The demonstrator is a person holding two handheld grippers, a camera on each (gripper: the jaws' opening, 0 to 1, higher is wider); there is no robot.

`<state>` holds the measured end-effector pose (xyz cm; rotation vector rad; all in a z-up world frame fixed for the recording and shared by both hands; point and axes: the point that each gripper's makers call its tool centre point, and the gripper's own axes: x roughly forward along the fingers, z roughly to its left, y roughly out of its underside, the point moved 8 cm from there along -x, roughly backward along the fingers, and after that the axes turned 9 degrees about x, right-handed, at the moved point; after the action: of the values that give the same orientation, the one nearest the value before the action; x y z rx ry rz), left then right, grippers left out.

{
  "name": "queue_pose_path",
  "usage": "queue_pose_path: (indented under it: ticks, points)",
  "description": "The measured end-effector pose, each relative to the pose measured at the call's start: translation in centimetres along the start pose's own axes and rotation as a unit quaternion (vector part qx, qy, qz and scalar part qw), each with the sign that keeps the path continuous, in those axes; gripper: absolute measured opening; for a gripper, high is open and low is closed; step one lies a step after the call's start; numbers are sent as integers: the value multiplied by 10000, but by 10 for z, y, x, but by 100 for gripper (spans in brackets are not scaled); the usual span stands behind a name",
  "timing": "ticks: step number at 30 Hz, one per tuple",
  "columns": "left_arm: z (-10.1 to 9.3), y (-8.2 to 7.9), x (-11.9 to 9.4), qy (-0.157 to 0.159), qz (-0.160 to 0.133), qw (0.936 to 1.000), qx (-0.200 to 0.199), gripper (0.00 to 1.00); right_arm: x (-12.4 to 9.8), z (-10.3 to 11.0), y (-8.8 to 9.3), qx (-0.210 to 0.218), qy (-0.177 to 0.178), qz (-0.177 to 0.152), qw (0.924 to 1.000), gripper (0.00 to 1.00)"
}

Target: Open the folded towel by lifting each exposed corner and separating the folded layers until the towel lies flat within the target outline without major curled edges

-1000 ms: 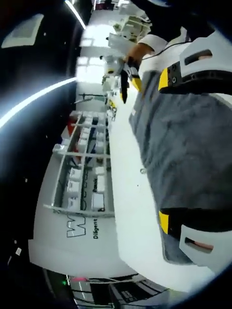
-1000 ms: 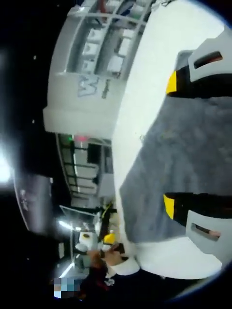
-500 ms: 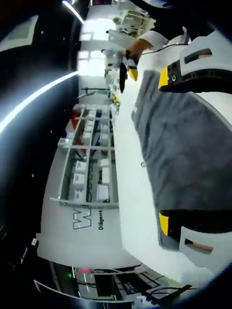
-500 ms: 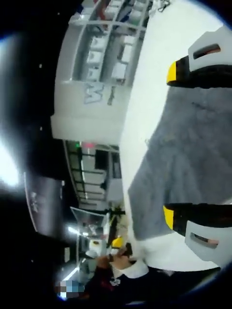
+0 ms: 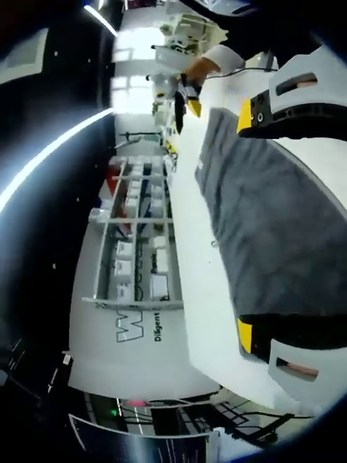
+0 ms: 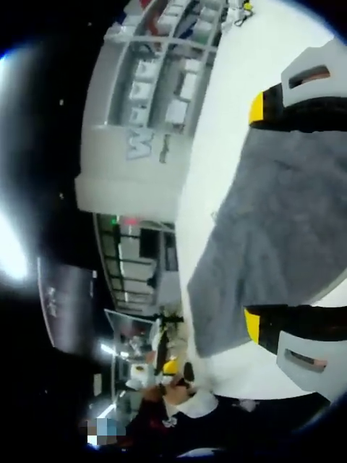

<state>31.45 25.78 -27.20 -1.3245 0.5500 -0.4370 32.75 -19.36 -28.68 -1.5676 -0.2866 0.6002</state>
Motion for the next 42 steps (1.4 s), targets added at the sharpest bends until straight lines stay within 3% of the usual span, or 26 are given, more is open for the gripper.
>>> queue_pose_path:
  ticks: [4, 8, 42]
  points:
    - [2, 1, -1, -10, -5, 10000, 2, 100, -3, 3, 4, 56, -76, 200, 9998, 100]
    - [4, 2, -1, -47, 50, 10000, 32, 100, -6, 5, 5, -74, 61, 393, 9992, 100]
    - [-4, -13, -15, -115, -63, 9999, 76, 100, -43, -4, -19, -89, 278, -17, 9996, 100]
